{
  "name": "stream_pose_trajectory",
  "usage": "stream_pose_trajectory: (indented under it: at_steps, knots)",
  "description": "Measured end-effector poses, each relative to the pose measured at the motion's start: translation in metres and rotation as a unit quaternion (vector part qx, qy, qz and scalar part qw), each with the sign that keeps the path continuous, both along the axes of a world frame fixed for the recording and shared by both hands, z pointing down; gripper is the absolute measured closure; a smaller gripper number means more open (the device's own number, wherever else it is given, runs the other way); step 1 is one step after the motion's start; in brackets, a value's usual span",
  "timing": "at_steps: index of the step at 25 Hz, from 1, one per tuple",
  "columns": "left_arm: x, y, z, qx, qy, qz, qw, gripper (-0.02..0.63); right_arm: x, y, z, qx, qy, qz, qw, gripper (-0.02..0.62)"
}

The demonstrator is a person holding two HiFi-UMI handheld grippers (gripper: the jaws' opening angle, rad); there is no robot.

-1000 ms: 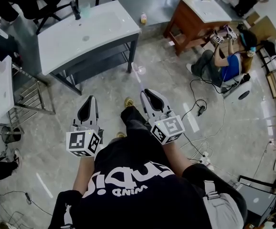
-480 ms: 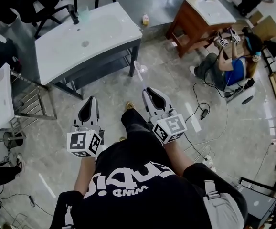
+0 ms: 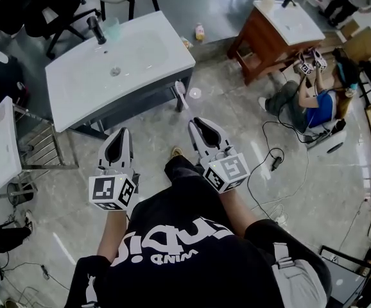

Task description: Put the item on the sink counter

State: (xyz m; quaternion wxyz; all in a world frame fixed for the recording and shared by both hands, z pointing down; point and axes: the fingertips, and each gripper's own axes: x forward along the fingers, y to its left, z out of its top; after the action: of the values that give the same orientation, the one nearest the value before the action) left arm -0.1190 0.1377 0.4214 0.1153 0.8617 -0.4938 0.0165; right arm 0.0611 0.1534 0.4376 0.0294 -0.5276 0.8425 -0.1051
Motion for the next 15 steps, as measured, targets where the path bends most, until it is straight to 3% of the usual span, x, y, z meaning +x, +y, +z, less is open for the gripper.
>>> stream_pose_trajectory:
  at_steps: [15]
  knots:
    - [0.029, -0.104, -0.014, -0.001, -0.005, -0.033, 0.9994, 0.586, 0.025, -0.117, -0.013, 0.002, -0.012, -0.04, 0.999, 0.526]
